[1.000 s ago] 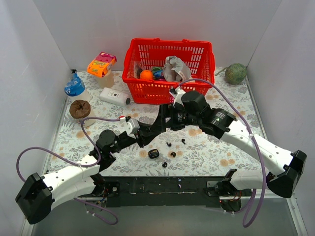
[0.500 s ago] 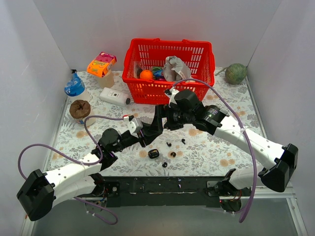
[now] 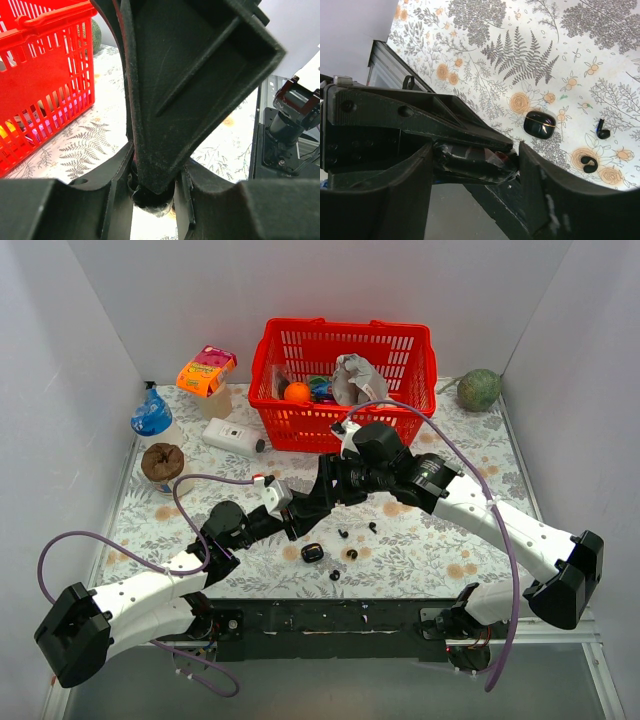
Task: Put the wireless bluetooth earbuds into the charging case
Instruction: Adjust the charging case.
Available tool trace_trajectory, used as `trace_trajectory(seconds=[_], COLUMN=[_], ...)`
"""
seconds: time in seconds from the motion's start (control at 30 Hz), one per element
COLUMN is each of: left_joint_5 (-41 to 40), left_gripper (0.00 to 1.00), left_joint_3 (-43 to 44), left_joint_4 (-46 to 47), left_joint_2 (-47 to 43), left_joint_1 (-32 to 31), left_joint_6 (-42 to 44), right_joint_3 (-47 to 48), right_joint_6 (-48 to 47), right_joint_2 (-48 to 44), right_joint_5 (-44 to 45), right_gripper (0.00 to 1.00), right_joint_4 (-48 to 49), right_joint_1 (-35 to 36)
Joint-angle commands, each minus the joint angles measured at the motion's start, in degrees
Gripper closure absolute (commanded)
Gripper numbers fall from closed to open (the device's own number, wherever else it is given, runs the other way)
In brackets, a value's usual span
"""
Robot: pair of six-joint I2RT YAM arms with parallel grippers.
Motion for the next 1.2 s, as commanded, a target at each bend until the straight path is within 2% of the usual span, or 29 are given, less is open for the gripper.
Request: trace_trajectory(seconds=[0.0, 0.03, 0.07, 0.1, 0.13, 0.17, 0.27, 0.43, 0.6, 0.63, 0.67, 0.7, 0.87, 0.97, 1.0, 1.17], left_joint_5=[-1.03, -0.94, -0.76, -0.85, -0.85, -0.94, -0.76, -1.29, -1.12, -1.11, -1.38, -1.38, -0.94, 0.03, 0.2, 0.82], left_gripper=[0.81, 0.78, 0.74, 0.7, 0.68, 0.66, 0.63, 0.56, 0.37, 0.31, 0.19, 0.17, 0.18, 0.26, 0.33, 0.54], left_joint_3=[1.86, 1.77, 1.86, 1.86, 1.77, 1.77, 1.69, 1.86, 1.07, 0.37, 0.28, 0.19, -0.6, -1.04, -1.13, -1.39], left_joint_4=[1.0, 0.91, 0.74, 0.65, 0.82, 0.82, 0.91, 0.56, 0.56, 0.82, 0.91, 1.0, 0.91, 1.44, 1.61, 3.02], left_joint_2=[-0.85, -0.85, -0.76, -0.67, -0.76, -0.59, -0.32, -0.06, -0.41, -0.76, -0.85, -0.85, -0.85, -0.58, -0.5, 0.12], left_joint_1=[-0.32, -0.32, -0.32, -0.32, -0.32, -0.32, -0.32, -0.32, -0.32, -0.32, -0.32, -0.32, -0.32, -0.32, -0.32, -0.32], left_joint_6=[0.21, 0.12, -0.31, -0.32, -0.41, -0.84, -1.28, -2.16, -2.87, -3.3, -3.31, -3.22, -2.87, -2.6, -2.6, -2.78], right_joint_3=[0.74, 0.65, 0.56, 0.65, 0.65, 0.47, 0.38, 0.3, 0.38, 0.56, 0.91, 1.0, 2.32, 2.76, 2.84, 2.84], right_joint_6=[-0.5, -0.5, -0.59, -0.68, -0.68, -0.68, -0.77, -0.94, -1.12, -1.12, -1.12, -1.12, -1.38, -1.47, -1.47, -1.38], right_joint_2=[-0.17, -0.18, -0.35, -0.44, -0.53, -0.53, -0.88, -1.49, -2.02, -2.11, -2.11, -2.2, -2.29, -2.46, -2.46, -2.99], right_joint_5=[-0.26, -0.26, -0.35, -0.26, -0.44, -0.35, -0.53, -0.09, -0.35, -0.52, -0.53, -0.35, -0.18, -0.17, -0.17, -0.7], right_gripper=[0.54, 0.59, 0.69, 0.72, 0.75, 0.84, 0.99, 0.99, 0.99, 0.99, 0.99, 0.99, 0.99, 0.99, 0.99, 0.99], right_joint_4=[1.49, 1.49, 1.49, 1.32, 1.23, 1.06, 1.23, 1.14, 1.23, 1.23, 1.14, 1.05, 0.0, -0.26, -0.35, -0.35], right_joint_1=[-0.15, -0.15, -0.15, -0.07, -0.06, -0.15, -0.15, -0.15, -0.15, -0.24, -0.15, -0.15, -0.07, -0.15, -0.15, -0.15])
